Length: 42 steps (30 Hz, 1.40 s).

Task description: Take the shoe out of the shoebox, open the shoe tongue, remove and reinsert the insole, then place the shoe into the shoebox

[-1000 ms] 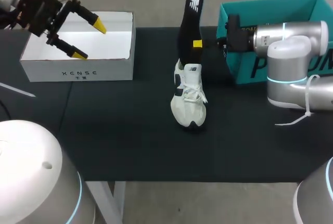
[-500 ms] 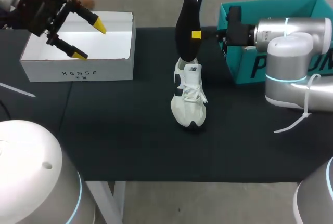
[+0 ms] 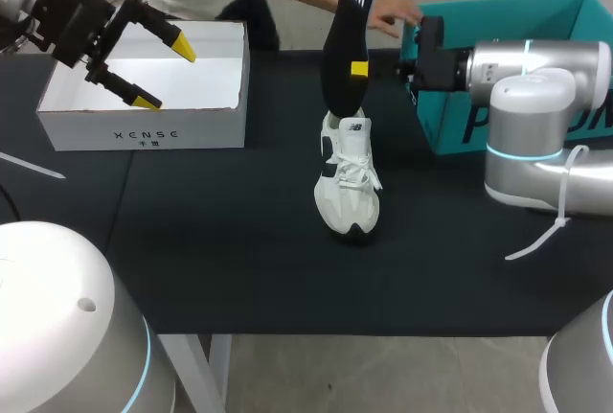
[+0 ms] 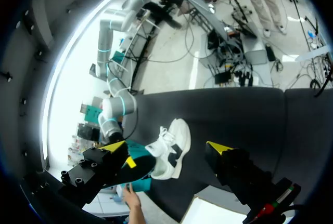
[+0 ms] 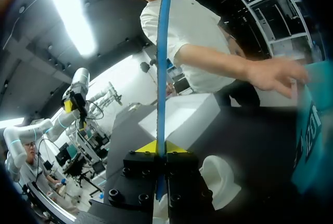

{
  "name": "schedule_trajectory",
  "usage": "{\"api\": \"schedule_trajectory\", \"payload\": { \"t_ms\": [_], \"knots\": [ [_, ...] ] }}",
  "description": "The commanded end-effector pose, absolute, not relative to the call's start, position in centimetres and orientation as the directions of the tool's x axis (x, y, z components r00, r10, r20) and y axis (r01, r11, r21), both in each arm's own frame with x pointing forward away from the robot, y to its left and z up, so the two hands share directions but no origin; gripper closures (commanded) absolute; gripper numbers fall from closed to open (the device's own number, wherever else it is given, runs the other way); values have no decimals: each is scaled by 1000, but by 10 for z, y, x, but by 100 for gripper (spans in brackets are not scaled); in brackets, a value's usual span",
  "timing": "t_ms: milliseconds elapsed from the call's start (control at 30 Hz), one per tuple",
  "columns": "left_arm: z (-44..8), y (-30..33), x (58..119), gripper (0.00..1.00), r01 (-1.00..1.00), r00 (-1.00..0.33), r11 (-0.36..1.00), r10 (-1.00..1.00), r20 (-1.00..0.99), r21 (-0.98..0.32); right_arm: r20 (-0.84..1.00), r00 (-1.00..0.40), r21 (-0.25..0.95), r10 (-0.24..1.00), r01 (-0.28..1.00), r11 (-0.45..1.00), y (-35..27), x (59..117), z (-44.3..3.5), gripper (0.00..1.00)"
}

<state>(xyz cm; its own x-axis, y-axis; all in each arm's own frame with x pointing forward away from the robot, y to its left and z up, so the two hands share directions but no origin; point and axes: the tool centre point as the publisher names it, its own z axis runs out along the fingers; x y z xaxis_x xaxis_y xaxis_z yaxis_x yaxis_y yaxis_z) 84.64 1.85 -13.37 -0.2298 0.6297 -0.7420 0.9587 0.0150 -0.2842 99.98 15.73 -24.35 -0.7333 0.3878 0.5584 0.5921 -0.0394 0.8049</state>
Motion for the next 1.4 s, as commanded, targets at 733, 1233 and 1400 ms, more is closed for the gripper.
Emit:
{"api": "schedule_trajectory", "payload": {
  "t_ms": [733,1233,1400],
  "knots": [
    [-133,19,847,0,959,-229,14,632,-740,-284,570,-688,771,450,637,-1,147,1015,-284,100],
    [-133,19,847,0,959,-229,14,632,-740,-284,607,-654,734,451,679,-5,152,1008,-307,100],
    [-133,19,847,0,959,-229,14,632,-740,-284,616,-647,723,450,691,3,152,999,-314,100]
  ]
}}
